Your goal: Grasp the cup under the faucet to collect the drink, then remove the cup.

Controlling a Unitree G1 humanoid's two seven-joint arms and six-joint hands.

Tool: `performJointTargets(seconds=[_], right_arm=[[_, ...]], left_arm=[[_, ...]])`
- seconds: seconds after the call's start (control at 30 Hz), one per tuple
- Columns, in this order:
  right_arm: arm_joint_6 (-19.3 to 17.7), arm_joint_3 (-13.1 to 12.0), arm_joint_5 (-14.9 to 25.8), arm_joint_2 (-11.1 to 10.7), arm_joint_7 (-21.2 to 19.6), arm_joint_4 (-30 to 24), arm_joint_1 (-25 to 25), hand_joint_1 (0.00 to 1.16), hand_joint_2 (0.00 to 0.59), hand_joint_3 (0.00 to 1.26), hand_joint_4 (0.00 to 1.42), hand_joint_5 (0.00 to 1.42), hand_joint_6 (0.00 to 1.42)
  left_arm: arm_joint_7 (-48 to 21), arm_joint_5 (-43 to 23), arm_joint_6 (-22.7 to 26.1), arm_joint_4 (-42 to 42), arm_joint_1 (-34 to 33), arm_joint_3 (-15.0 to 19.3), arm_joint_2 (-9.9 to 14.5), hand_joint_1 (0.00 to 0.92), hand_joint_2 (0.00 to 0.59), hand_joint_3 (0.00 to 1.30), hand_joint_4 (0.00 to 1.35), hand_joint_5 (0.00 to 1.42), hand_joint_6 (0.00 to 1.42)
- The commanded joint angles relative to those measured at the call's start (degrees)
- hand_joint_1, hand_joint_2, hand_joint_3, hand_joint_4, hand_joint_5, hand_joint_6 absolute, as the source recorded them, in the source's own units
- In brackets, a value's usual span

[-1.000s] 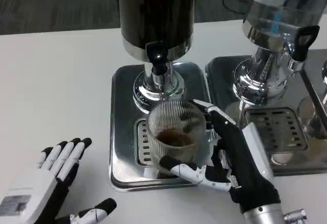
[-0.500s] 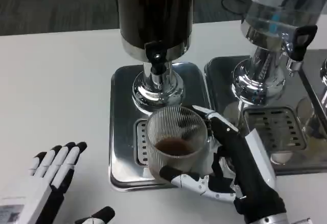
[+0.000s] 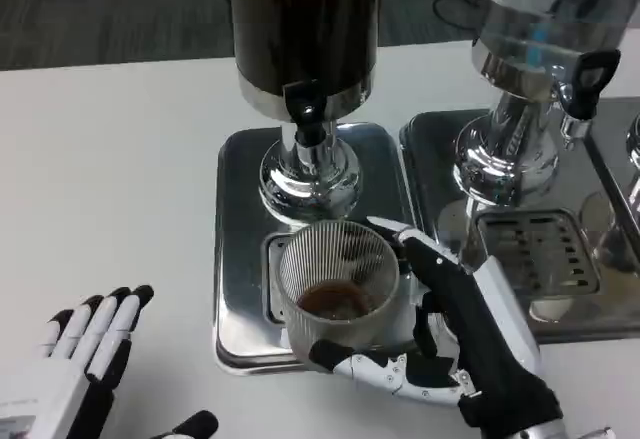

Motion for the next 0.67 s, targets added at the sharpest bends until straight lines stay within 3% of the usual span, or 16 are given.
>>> performJointTargets(seconds=[0.03, 0.67], right_arm=[[-2.27, -1.44, 2.65, -0.28, 0.09, -1.7, 0.2, 0.91, 0.177, 0.45, 0.7, 0.98, 1.39], [-1.81, -2.15, 3.56, -0.19, 1.58, -1.68, 0.41, 0.91, 0.177, 0.45, 0.71, 0.98, 1.39]], left_arm=[[-1.7, 0.7, 1.42, -1.84, 0.0, -1.17, -1.39, 0.0, 0.107, 0.0, 0.0, 0.0, 0.0], [-1.82, 0.34, 1.76, -2.16, 0.73, -1.33, -2.26, 0.0, 0.105, 0.0, 0.0, 0.0, 0.0]])
